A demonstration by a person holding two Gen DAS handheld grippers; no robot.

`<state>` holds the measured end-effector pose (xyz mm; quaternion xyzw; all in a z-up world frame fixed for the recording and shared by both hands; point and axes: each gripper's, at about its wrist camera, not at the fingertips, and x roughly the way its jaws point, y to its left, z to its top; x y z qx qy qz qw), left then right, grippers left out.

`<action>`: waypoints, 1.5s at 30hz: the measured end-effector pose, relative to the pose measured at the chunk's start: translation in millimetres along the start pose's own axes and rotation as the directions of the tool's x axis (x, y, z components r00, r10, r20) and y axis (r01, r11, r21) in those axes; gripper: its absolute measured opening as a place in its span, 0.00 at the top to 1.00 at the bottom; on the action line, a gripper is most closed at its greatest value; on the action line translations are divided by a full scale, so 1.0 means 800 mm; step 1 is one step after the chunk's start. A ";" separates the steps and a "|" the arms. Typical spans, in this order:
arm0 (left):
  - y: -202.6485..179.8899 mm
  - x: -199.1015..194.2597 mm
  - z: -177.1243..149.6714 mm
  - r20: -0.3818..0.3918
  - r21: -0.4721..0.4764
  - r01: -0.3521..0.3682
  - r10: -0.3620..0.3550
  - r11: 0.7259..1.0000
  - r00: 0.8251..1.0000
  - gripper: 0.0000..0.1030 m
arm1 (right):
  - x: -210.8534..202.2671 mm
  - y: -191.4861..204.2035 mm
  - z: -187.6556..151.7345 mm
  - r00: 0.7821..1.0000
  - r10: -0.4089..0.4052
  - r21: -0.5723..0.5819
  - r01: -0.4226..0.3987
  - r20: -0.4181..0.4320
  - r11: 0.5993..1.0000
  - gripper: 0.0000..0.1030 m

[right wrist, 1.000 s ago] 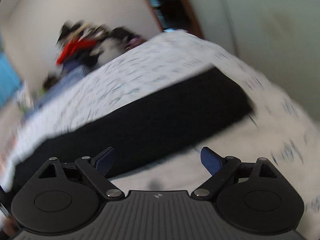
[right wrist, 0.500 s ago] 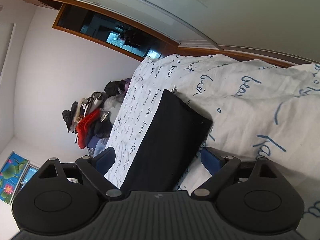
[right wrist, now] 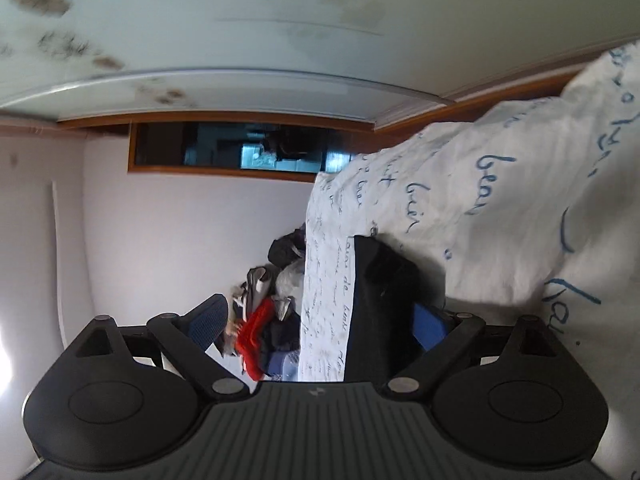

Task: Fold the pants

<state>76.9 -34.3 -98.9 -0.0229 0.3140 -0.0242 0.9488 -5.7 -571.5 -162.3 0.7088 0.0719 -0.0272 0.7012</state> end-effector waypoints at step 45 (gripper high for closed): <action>-0.012 0.005 0.000 -0.005 0.035 -0.021 0.021 0.999 1.000 0.00 | 0.052 -0.009 -0.032 0.966 -0.220 -0.145 0.240 0.138 0.960 0.96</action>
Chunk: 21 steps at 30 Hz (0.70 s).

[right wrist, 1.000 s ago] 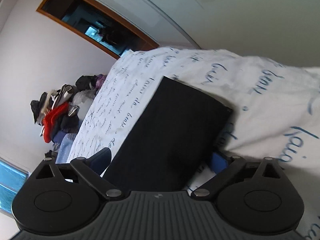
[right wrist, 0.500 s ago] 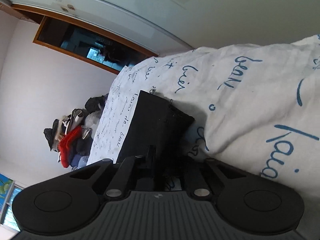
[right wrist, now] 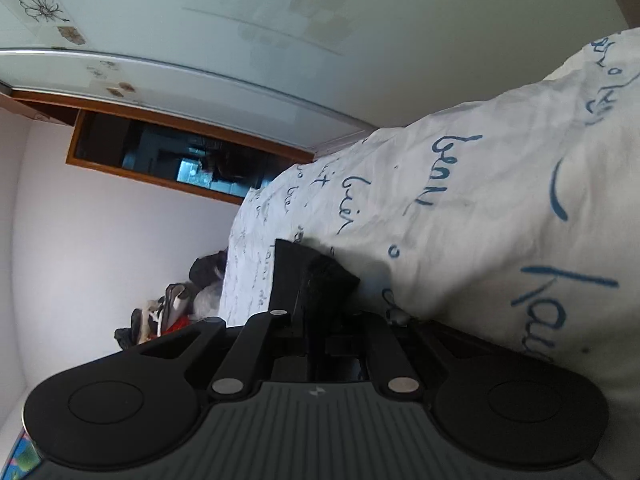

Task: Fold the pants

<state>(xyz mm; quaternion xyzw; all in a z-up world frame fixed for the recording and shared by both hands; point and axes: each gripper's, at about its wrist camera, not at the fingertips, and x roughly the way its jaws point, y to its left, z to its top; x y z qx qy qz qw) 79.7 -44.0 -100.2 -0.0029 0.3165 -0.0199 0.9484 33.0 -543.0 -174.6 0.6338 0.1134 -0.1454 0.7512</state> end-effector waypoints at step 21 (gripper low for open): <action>-0.323 0.064 0.203 -0.507 -0.037 0.649 -0.574 0.760 0.643 0.02 | -0.002 0.121 -0.127 0.974 -0.065 -0.855 0.223 0.219 0.468 0.96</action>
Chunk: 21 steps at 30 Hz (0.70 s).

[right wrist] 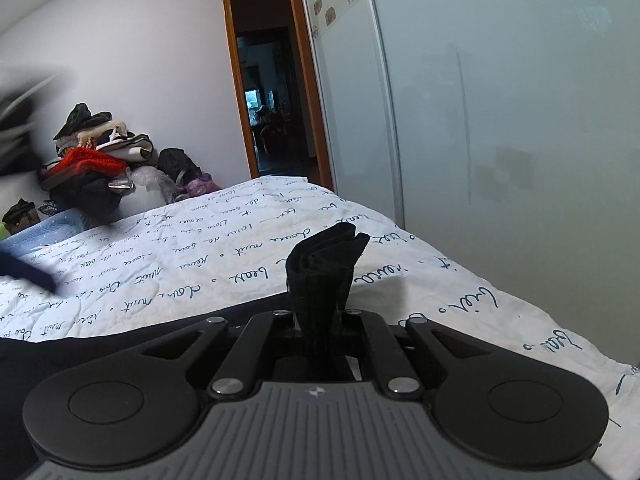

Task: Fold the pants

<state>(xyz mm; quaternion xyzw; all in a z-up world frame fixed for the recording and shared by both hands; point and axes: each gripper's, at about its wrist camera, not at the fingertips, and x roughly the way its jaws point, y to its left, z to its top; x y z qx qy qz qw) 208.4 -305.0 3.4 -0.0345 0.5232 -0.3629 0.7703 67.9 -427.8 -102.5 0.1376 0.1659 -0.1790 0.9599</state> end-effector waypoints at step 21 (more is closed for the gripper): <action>-0.071 0.103 0.004 -0.085 0.190 -0.196 0.215 0.962 0.973 0.90 | -0.018 0.025 -0.007 0.998 0.043 -0.106 -0.039 0.038 0.994 0.96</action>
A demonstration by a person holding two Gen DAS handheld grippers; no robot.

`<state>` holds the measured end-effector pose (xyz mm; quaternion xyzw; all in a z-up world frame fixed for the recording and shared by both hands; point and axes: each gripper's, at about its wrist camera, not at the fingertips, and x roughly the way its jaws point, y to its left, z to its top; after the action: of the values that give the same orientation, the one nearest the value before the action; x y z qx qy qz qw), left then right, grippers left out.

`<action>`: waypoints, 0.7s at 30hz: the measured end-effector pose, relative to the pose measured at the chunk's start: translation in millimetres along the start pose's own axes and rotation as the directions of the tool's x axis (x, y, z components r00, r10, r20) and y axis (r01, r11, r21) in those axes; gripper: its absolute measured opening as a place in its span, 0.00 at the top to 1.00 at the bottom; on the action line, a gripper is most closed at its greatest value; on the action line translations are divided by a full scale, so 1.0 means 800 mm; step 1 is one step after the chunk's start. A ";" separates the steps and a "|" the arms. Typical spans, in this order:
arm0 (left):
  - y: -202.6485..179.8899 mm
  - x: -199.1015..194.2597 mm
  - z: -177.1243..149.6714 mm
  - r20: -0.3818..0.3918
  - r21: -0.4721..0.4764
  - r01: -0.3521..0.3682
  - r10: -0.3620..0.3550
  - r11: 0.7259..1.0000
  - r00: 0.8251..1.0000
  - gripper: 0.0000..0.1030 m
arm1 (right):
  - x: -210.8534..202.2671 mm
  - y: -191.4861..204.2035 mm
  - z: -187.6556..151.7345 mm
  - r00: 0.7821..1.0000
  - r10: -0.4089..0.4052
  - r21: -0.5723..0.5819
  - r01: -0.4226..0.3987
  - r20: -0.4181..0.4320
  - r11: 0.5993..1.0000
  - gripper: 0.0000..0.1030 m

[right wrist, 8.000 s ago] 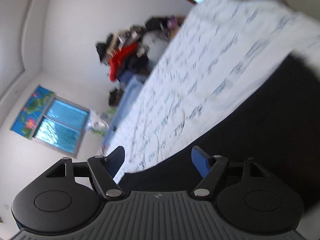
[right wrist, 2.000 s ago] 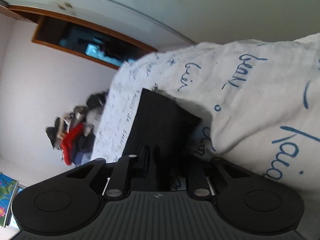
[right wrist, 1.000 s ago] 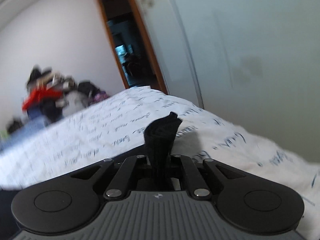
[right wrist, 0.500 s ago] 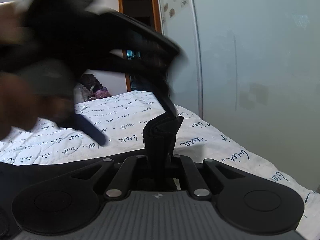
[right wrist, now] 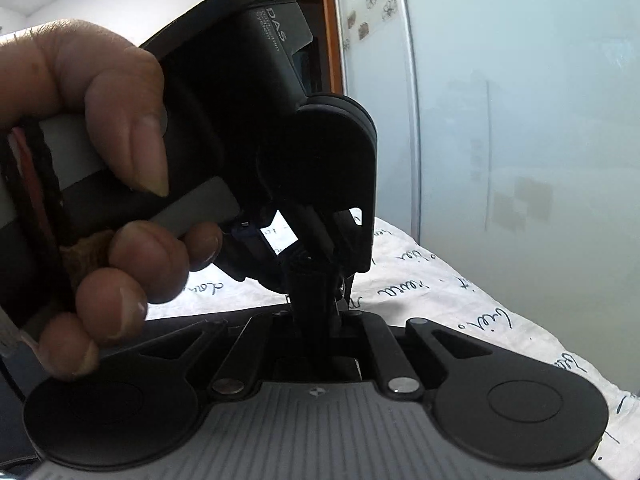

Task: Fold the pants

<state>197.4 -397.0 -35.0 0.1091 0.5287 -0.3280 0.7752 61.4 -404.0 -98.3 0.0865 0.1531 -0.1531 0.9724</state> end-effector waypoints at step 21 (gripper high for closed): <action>0.321 -0.170 -0.205 0.095 -0.470 0.034 0.012 0.882 0.995 0.91 | -0.117 0.263 -0.029 0.885 0.439 -0.375 -0.463 -0.155 0.803 0.96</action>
<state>204.1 -63.2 -27.9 -0.1011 0.5557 -0.1988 0.8009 38.0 -176.3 -64.4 -0.0763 0.1854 0.1198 0.9723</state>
